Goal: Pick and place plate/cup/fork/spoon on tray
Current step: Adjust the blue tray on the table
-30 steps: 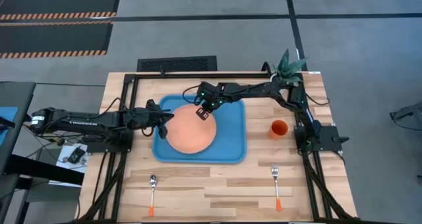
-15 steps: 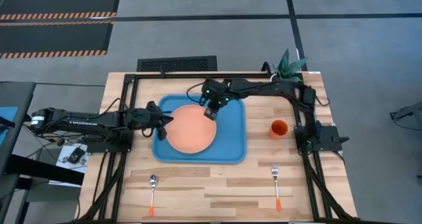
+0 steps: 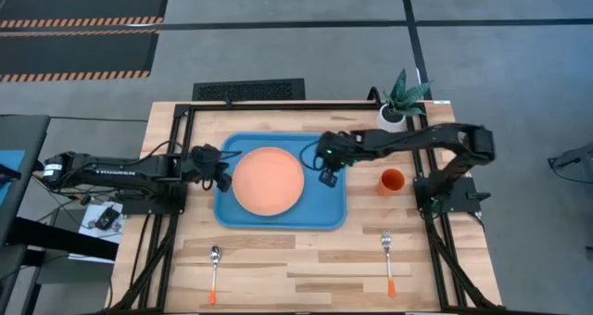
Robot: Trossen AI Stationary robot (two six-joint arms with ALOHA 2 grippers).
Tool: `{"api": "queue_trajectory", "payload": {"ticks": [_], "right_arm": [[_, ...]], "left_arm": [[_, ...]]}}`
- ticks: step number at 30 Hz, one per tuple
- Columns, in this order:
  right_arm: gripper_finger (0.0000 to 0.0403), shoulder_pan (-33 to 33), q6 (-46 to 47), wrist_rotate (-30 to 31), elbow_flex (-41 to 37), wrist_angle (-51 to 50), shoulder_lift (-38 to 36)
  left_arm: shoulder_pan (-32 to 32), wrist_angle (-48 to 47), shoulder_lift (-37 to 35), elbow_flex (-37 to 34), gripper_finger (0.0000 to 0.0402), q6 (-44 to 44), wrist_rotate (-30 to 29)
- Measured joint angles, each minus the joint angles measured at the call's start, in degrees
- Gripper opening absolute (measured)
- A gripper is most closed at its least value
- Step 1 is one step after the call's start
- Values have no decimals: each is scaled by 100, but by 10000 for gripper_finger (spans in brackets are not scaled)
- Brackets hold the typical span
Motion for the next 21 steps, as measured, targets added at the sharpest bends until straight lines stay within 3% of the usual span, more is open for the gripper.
{"api": "queue_trajectory", "payload": {"ticks": [5, 9, 16, 21], "right_arm": [[13, 47, 126, 59, -474, 82, -497], [10, 11, 104, 57, -704, 76, -654], [5, -91, 190, 57, -1119, 17, -697], [7, -116, 192, 55, -1323, 40, -688]], "left_arm": [[400, -983, 227, 183, 0, -580, 82], [722, -953, 690, 184, 0, -620, 404], [1053, -952, 1552, 178, 6, -681, 413], [1049, -655, 1701, 178, 9, -628, 676]]}}
